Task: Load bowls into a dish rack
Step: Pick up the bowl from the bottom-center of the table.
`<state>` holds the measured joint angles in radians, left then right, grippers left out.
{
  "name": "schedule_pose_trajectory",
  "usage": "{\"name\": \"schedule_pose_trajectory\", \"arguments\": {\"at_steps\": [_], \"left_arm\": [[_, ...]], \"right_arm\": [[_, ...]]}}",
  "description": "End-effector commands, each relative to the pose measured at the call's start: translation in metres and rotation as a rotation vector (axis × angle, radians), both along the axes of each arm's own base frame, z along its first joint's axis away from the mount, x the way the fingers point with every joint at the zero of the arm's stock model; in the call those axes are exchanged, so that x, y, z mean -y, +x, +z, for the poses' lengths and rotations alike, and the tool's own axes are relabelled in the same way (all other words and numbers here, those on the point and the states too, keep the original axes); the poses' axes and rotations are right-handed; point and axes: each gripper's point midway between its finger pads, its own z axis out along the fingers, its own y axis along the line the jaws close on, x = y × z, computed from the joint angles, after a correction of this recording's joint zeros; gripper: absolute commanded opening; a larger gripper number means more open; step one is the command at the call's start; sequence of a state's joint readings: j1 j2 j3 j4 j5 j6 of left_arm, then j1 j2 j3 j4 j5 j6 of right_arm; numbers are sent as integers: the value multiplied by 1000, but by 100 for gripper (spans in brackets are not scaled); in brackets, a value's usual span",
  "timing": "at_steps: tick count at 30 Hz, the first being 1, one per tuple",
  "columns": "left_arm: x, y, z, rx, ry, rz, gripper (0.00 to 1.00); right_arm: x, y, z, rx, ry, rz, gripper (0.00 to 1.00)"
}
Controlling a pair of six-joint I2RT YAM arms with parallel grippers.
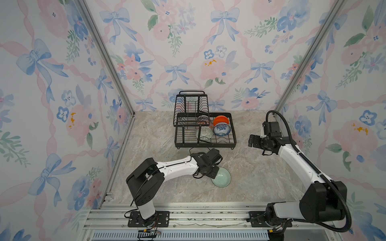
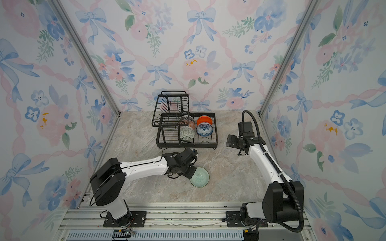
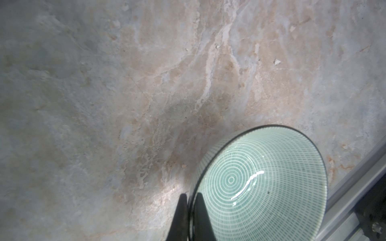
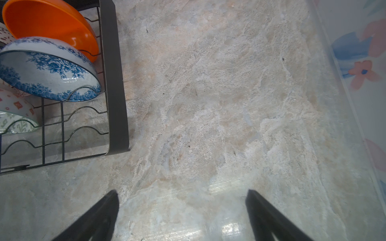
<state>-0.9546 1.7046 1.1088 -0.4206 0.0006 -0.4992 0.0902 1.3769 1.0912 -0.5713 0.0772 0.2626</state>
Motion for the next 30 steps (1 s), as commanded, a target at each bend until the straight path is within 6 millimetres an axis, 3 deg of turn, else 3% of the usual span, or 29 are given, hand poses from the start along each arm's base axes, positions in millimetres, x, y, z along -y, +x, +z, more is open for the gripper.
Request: {"name": "schedule_pose_trajectory", "arguments": {"at_steps": [1,8,14,22,30], "left_arm": [[-20,14,21,66,0,54,0],[-36,33,56,161,-37,104,0],[-42,57,95,274,-64,144,0],[-43,92,159,459,-81,167,0],[-32,121,197,564,-85,153,0]], "right_arm": [[0,-3,3,7,23,-1,97],[-12,-2,13,36,77,39,97],[-35,4,30,68,141,96,97],[-70,14,76,149,239,197,97],[-117,9,106,175,275,336,97]]}}
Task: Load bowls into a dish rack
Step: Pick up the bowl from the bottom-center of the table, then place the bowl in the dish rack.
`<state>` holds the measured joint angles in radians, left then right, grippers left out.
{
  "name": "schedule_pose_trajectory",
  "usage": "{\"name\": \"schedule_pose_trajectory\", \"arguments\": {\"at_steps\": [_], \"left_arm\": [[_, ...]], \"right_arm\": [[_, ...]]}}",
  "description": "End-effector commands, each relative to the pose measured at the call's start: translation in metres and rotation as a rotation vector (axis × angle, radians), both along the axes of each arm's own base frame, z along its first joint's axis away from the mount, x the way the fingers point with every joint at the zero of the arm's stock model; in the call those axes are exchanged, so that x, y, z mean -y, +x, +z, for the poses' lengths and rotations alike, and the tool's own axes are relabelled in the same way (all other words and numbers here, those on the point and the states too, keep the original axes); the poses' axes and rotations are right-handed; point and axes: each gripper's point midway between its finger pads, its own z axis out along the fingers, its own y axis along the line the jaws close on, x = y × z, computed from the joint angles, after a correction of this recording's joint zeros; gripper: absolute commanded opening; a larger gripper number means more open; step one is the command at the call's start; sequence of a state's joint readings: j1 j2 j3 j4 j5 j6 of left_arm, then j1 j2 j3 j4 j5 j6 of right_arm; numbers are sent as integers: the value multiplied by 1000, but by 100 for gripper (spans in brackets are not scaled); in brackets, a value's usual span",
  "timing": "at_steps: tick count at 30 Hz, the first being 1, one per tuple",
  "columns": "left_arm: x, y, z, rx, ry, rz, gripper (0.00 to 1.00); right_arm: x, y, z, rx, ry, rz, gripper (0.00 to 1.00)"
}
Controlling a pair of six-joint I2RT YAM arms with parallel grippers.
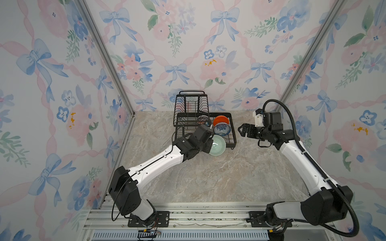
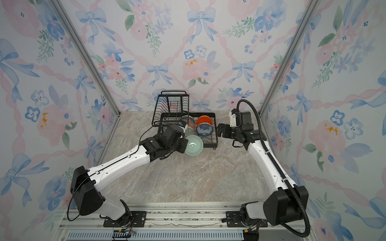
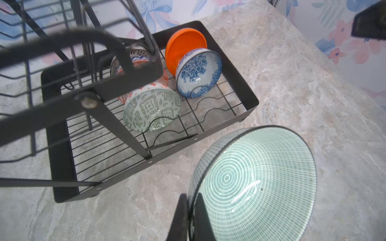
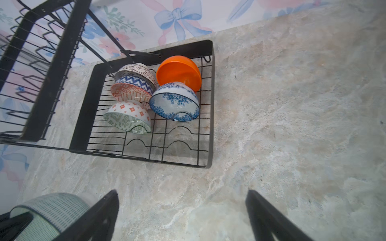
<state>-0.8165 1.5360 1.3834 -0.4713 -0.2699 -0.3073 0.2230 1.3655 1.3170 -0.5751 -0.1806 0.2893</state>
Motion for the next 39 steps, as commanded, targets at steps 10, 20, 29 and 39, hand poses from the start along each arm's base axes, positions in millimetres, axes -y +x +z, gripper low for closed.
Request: {"name": "schedule_pose_trajectory", "arguments": {"at_steps": [10,20,29,39], "left_arm": [[23,42,45,144,-9,-32,0],[32,54,61,177,-28,-47,0],[37,52,68,181,-58,-64,0],[36,50,69,181,-70,-64,0]], "right_arm": [[-47,-15,24,8,49,132,87],[-64,-19,13,-12,50,190,71],[-76,-13,-1,-39,55,199,51],[-83,-7,-4,-41,54,198,21]]}}
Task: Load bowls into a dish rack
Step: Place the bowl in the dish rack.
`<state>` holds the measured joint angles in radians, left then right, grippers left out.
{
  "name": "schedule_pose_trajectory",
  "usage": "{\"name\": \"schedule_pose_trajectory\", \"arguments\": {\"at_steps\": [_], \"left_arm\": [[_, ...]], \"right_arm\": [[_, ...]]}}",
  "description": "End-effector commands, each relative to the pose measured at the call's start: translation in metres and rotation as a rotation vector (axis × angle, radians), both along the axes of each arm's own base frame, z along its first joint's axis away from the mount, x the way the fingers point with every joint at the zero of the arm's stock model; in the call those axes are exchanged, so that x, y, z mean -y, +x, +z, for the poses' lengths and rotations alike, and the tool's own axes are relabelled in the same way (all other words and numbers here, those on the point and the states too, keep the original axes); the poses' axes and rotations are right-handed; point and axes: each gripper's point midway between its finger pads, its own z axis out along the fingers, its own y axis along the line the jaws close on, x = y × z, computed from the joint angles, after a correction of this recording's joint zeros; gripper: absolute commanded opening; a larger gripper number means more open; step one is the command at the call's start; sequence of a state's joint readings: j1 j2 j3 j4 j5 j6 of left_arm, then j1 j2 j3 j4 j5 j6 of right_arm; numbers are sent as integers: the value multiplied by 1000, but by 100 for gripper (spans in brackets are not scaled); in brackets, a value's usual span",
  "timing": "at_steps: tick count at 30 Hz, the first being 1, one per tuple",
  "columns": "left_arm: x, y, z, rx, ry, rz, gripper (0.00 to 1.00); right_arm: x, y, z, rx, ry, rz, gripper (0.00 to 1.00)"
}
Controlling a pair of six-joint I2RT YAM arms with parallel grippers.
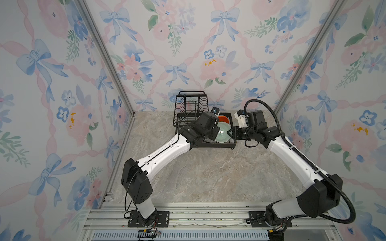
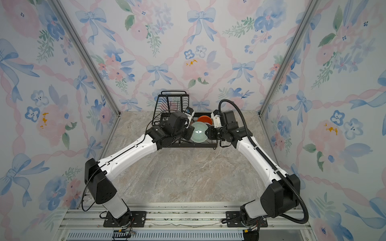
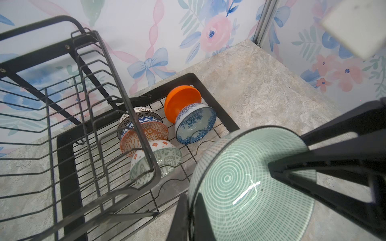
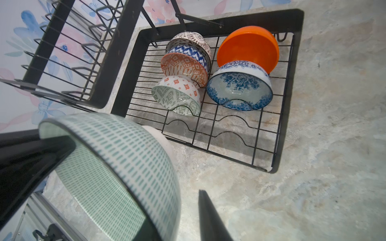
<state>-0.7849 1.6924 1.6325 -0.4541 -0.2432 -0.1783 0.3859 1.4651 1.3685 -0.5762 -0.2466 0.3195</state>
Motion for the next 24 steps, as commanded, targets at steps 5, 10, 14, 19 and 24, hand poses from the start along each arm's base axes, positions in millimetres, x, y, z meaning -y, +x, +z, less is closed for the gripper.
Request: {"name": "schedule_pose_trajectory", "arguments": {"at_steps": [5,10,14,19,24], "left_arm": [[6,5,25,61,-77,-6,0],[5,5,22,58,-73,-6,0],[5,4,21,54,-73,-8,0],[4,2,22,58,-71,-11,0],[0,0,28,74,-67,-15,27]], "right_arm": [[-4,5,12,34,4,-3,11],[-1,4,13,41,-6,-13,0],[0,4,13,43,-10,-14,0],[1,3,14,48,-18,-16,0],[8,4,12,50,-52,-26,0]]}}
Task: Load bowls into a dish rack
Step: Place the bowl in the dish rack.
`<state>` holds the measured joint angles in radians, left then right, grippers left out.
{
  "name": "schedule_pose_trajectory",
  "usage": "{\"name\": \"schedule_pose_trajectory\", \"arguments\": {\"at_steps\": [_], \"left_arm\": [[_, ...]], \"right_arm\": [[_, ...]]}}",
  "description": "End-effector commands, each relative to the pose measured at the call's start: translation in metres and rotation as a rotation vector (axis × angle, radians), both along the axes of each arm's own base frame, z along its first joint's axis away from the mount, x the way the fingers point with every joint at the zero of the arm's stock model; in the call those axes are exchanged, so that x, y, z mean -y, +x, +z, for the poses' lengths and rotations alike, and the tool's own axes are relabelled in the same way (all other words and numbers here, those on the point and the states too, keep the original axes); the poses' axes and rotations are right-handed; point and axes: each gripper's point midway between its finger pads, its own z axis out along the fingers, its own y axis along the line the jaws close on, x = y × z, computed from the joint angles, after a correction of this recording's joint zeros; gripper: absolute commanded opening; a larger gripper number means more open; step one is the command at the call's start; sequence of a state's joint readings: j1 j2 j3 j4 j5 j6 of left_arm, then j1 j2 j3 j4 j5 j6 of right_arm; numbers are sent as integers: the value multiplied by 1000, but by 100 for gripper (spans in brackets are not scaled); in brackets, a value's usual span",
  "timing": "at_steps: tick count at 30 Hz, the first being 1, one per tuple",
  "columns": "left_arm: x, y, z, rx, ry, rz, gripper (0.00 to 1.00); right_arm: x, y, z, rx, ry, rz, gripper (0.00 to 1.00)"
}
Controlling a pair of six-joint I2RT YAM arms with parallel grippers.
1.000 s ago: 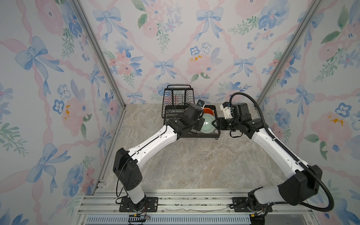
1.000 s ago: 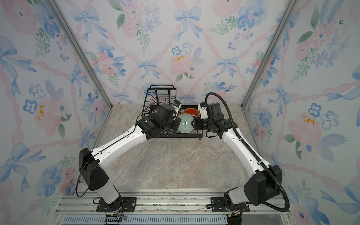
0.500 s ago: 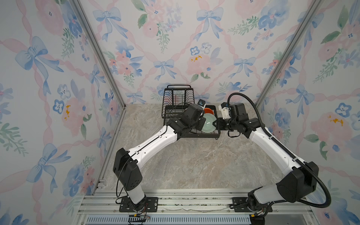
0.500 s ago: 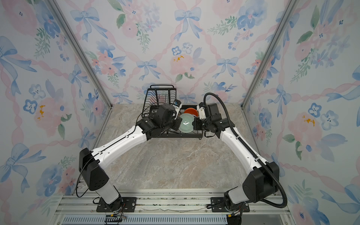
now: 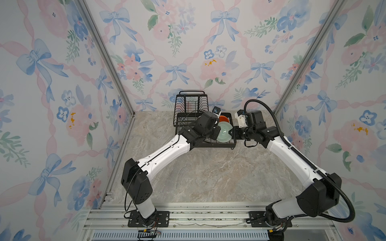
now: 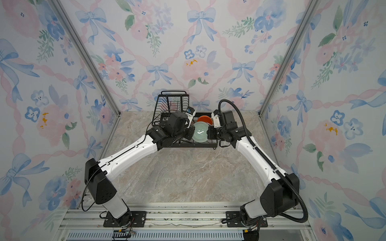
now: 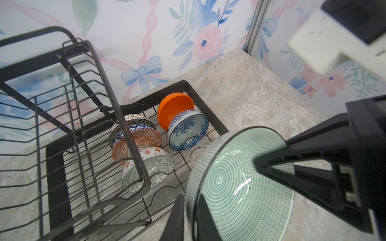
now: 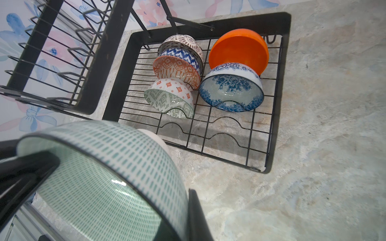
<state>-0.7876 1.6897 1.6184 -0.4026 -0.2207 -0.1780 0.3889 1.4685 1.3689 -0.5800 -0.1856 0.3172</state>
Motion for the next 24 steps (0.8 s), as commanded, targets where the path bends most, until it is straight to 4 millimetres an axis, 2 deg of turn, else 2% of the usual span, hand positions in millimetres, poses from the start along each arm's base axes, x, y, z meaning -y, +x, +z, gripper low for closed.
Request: {"name": "schedule_pose_trajectory", "arguments": {"at_steps": [1,6,12,14,20,24], "left_arm": [[-9,-2,26,59,-32,7,32],[-16,-2,30,75,-27,22,59],[-27,-2,35,88,-25,50,84],[-34,-1,35,92,-20,70,97],[-66,-2,25,80,-7,149,98],[-100,-7,18,68,-7,222,98]], "right_arm": [[1,0,14,38,-10,12,0],[2,1,13,39,-19,12,0],[4,3,10,37,-35,11,0],[5,4,9,37,-42,9,0],[10,6,9,68,-85,4,0],[17,8,6,96,-123,-7,0]]}}
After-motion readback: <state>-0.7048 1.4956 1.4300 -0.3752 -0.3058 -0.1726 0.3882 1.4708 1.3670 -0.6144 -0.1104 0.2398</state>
